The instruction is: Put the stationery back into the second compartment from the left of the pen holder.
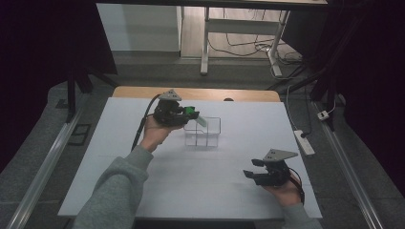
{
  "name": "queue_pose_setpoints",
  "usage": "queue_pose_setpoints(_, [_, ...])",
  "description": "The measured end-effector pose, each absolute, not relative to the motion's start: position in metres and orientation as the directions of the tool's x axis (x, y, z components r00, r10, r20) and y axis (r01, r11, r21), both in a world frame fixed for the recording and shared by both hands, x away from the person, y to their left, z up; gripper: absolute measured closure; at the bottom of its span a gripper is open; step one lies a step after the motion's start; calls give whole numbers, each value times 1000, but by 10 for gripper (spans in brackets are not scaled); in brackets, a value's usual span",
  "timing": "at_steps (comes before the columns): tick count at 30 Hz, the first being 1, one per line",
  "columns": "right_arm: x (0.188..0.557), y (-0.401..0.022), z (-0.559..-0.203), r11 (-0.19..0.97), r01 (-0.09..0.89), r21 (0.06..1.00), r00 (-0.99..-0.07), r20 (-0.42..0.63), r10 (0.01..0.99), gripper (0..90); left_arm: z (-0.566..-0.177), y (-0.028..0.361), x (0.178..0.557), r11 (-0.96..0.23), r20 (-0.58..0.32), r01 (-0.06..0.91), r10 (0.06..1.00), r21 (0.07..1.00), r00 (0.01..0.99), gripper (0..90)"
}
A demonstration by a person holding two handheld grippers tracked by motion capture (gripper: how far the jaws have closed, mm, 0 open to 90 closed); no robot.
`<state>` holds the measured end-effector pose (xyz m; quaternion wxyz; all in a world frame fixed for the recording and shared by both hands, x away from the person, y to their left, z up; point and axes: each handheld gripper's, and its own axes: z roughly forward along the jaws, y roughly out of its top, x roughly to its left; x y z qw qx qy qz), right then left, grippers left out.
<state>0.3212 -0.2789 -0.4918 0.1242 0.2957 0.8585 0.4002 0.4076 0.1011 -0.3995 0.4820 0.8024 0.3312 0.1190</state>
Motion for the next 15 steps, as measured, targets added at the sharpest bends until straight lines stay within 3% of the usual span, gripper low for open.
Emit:
queue_pose_setpoints(3, [322, -280, -492, 501, 410, 762, -793, 26, 609, 406, -405, 98, 411, -340, -124, 422, 637, 840, 761, 663])
queue_pose_setpoints(7, [322, -280, -492, 508, 410, 758, -792, 19, 610, 405, -407, 96, 407, -347, -100, 410, 649, 843, 754, 397])
queue_pose_setpoints(10, [322, -280, -493, 505, 413, 758, -791, 23, 611, 403, -408, 103, 400, -347, -83, 396, 654, 850, 752, 345])
queue_pose_setpoints(15, [321, -281, -492, 503, 415, 758, -786, 21, 618, 401, -418, 124, 384, -360, -80, 402, 654, 842, 752, 337])
